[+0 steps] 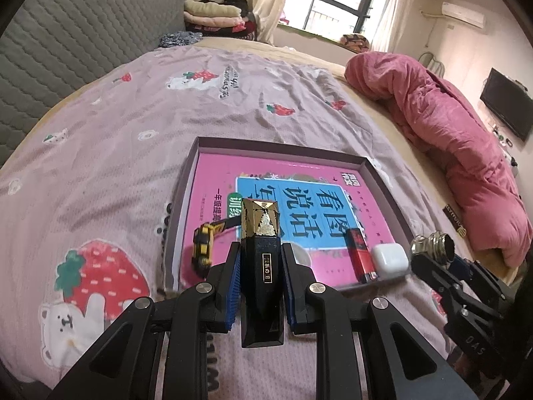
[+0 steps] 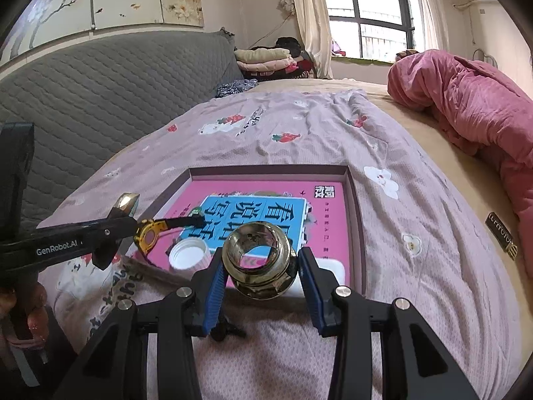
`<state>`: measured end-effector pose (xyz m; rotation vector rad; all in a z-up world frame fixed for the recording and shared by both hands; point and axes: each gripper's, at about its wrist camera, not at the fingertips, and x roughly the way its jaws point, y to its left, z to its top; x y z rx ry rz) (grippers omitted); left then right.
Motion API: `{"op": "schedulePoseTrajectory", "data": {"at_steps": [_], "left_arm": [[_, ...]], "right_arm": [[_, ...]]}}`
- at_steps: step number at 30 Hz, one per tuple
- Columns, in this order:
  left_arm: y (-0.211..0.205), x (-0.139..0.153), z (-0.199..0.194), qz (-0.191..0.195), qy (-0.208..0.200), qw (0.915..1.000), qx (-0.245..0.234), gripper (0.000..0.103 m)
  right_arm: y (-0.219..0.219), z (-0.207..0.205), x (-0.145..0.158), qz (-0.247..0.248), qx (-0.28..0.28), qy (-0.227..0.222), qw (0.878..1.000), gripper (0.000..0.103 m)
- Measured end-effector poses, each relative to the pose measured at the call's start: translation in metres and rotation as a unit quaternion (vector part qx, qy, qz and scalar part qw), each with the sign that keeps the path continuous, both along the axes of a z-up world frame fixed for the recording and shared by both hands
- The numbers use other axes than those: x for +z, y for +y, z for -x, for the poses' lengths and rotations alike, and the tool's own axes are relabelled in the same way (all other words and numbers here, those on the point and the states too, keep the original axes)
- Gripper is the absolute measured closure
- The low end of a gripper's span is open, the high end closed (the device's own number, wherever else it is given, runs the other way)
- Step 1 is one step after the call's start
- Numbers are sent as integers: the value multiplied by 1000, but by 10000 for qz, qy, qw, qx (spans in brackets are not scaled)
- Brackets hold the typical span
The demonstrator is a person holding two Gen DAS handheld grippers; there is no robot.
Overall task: Organize rigid objects
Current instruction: 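Lift the black box with the left gripper while the right lifts the brass fitting toward the tray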
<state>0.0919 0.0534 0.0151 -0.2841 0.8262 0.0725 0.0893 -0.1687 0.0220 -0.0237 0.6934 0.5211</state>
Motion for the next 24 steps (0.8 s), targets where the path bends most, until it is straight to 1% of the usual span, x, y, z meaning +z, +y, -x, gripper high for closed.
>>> {"op": "schedulePoseTrajectory", "data": {"at_steps": [8, 15, 24], "left_arm": [[3, -7, -23, -77, 137, 9999, 53, 80], [3, -18, -40, -65, 329, 9994, 50, 80], [0, -34, -48, -127, 539, 9985, 10, 80]], "right_arm": [[6, -14, 3, -29, -56, 7, 10000, 60], [13, -25, -6, 98, -82, 148, 9998, 60], [17, -32, -18, 197, -92, 326, 9992, 60]]}}
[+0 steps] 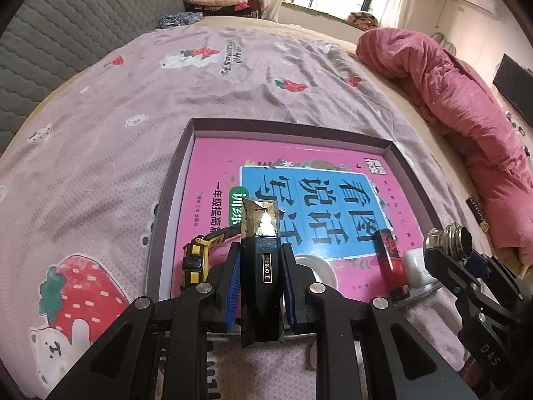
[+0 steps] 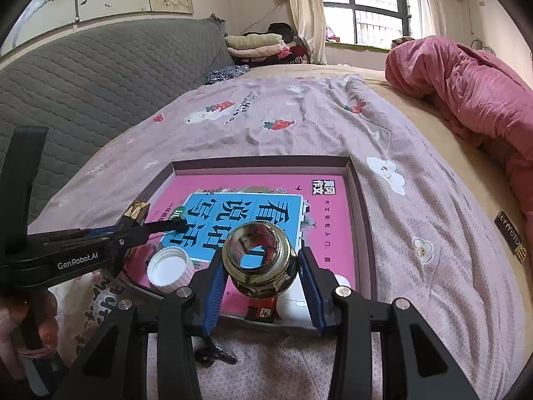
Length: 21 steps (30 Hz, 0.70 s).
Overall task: Organize rigid objects
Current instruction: 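Lift the black box with the left gripper while the right lifts the brass fitting toward the tray, then lower the black box into the tray with the left gripper while the right lowers the fitting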
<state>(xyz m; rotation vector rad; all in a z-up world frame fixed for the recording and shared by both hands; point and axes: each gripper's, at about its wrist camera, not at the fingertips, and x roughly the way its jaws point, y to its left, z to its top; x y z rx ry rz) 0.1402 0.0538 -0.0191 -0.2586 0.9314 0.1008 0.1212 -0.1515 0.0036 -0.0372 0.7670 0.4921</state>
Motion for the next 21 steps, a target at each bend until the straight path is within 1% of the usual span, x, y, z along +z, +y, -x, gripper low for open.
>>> {"op": "schedulePoseTrajectory", "data": {"at_steps": [16, 21], "left_arm": [[0, -17, 1, -49, 224, 9997, 8, 81], [0, -19, 2, -42, 232, 9997, 5, 81]], "right_arm": [[14, -5, -10, 136, 128, 119, 9998, 60], [16, -8, -15, 179, 113, 173, 9996, 60]]}}
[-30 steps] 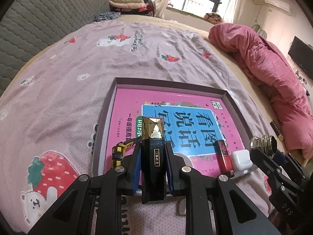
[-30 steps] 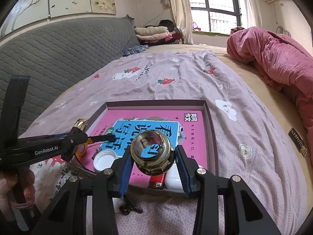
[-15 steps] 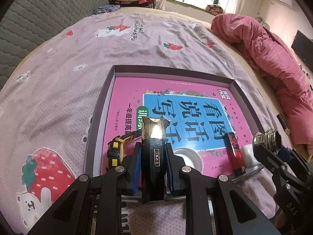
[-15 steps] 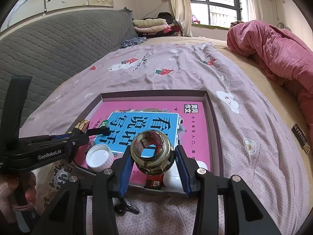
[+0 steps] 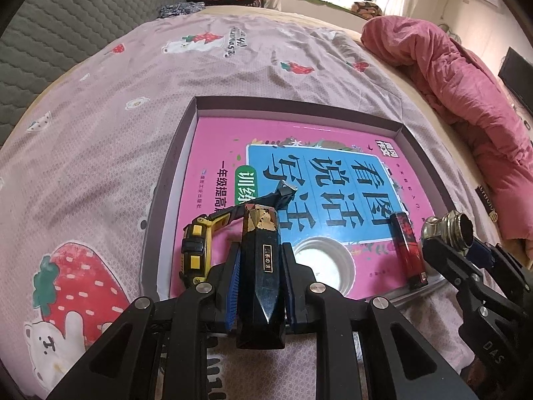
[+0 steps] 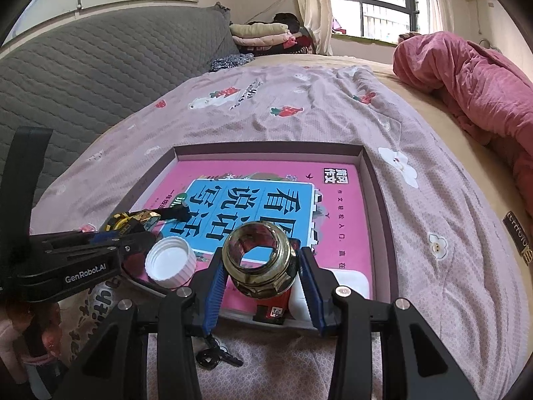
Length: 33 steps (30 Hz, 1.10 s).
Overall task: Organize rigid objects
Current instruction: 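Lower the black box into the tray with the left gripper while the right lowers the fitting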
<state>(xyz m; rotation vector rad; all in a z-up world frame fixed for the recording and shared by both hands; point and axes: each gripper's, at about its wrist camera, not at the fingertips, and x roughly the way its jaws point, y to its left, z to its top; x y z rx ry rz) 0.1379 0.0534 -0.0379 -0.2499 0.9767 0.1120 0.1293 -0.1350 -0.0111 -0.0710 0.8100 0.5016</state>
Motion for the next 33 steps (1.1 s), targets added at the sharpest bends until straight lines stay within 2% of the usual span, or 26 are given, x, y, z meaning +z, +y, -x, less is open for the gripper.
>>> {"op": "schedulePoseTrajectory", "data": {"at_steps": [10, 15, 22, 33], "left_arm": [[0, -1, 0, 15, -2, 10000, 1, 81], [0, -1, 1, 11, 1, 10000, -2, 81], [3, 0, -1, 23, 35, 10000, 17, 81], [6, -4, 0, 74, 102, 9999, 55, 81]], "right_arm": [[10, -2, -6, 27, 86, 83, 9999, 60], [20, 2, -9, 216, 277, 44, 9994, 60], [24, 3, -19, 549, 261, 115, 9981, 60], [19, 1, -21, 481, 216, 227, 9984, 60]]}}
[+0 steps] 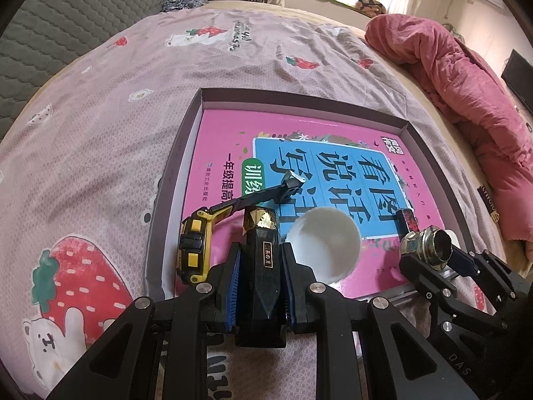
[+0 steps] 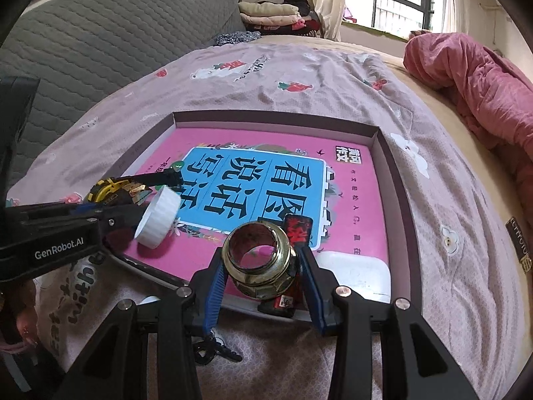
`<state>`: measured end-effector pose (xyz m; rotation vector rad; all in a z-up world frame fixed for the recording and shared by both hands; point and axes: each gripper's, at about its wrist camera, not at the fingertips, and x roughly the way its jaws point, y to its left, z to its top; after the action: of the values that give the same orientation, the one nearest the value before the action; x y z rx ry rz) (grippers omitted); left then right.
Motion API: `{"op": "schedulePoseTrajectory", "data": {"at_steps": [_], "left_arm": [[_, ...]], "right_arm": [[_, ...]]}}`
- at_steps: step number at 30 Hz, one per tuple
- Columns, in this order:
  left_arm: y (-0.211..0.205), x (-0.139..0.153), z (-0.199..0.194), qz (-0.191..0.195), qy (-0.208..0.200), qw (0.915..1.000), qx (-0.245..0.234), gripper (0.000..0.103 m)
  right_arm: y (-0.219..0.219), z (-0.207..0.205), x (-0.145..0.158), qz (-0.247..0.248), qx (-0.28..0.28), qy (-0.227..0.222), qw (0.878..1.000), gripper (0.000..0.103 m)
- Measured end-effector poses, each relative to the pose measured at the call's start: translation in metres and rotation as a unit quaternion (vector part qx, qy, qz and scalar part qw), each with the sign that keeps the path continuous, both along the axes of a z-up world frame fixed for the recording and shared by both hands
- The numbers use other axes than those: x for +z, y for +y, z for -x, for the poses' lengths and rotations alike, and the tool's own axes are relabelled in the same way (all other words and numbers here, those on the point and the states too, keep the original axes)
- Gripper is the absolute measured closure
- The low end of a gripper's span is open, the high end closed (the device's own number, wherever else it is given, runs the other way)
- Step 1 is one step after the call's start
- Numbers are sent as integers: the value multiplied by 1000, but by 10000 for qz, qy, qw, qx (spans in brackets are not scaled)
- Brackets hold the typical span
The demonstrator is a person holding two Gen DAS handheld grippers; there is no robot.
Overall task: Organize rigid objects
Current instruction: 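Lower the black box into the tray with the left gripper while the right lowers the fitting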
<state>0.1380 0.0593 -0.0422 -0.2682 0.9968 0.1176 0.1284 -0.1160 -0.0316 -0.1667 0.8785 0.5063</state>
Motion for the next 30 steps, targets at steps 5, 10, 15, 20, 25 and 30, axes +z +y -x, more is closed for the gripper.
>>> {"op": "schedulePoseTrajectory", "data": {"at_steps": [5, 10, 15, 20, 25, 30], "left_arm": [[0, 1, 2, 37, 1, 10000, -7, 81], [0, 2, 2, 58, 14, 10000, -29, 81], [-2, 3, 2, 60, 17, 10000, -64, 81], [-4, 3, 2, 51, 26, 9999, -85, 81], [-5, 3, 2, 29, 36, 9999, -106, 81], [-7, 3, 3, 21, 51, 9999, -129, 81]], "right_arm": [[-1, 0, 1, -56, 40, 42, 10000, 60], [0, 1, 1, -56, 42, 87, 9999, 60], [-1, 0, 1, -74, 17, 144, 9999, 60], [0, 0, 1, -25, 11, 127, 9999, 60], [3, 2, 2, 3, 48, 76, 10000, 60], [2, 4, 3, -4, 64, 64, 10000, 60]]}}
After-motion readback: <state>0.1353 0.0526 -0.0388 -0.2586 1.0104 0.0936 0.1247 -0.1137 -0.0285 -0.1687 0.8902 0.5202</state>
